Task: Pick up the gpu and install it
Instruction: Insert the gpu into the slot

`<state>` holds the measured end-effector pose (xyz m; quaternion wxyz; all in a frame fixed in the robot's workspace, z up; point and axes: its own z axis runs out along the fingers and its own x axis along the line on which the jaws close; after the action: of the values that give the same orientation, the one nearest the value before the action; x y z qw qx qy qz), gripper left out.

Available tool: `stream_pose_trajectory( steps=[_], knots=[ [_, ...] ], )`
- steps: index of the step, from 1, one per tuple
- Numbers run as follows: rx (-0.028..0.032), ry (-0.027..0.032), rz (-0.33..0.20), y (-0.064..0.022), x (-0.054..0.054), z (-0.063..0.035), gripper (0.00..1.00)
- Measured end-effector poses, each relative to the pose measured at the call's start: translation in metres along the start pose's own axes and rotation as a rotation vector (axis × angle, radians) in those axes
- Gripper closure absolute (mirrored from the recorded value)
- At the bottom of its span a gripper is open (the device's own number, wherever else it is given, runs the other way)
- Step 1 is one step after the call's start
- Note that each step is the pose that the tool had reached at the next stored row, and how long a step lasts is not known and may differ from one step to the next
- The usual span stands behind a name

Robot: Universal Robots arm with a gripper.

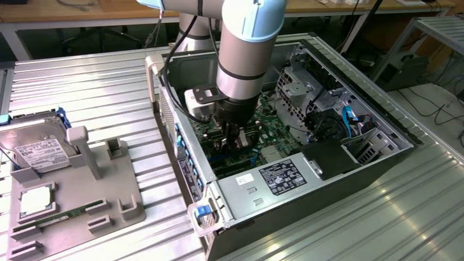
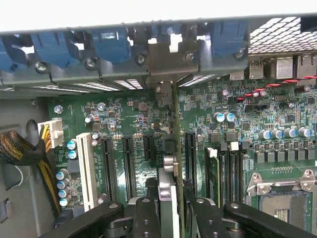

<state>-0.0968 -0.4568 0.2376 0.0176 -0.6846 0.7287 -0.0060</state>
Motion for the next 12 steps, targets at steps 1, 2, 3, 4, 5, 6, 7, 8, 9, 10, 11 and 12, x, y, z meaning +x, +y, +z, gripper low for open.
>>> stream_pose_trajectory(
  steps=[1,2,3,4,5,6,7,8,9,10,11,12],
  knots=[
    [0.0000,0.0000,0.000,0.0000,0.0000,0.0000,0.71],
    [-0.0001,0.0003,0.000,0.0000,0.0001,0.0006,0.71],
    [-0.0001,0.0005,0.000,0.0001,0.0001,0.0022,0.71],
    [-0.0003,0.0006,0.000,0.0001,0.0001,0.0038,0.71],
    [-0.0006,0.0003,0.000,0.0001,0.0001,0.0042,0.71],
    [-0.0007,0.0003,0.000,0.0002,0.0001,0.0043,0.71],
    [-0.0006,0.0001,0.000,0.0002,0.0001,0.0044,0.71],
    [-0.0006,0.0001,0.000,0.0002,0.0001,0.0044,0.71],
    [-0.0006,0.0001,0.000,0.0002,0.0001,0.0044,0.71],
    [-0.0006,0.0001,0.000,0.0002,0.0001,0.0044,0.71],
    [-0.0006,0.0001,0.000,0.0002,0.0001,0.0044,0.71],
    [-0.0006,0.0001,0.000,0.0002,0.0001,0.0044,0.71]
  ],
)
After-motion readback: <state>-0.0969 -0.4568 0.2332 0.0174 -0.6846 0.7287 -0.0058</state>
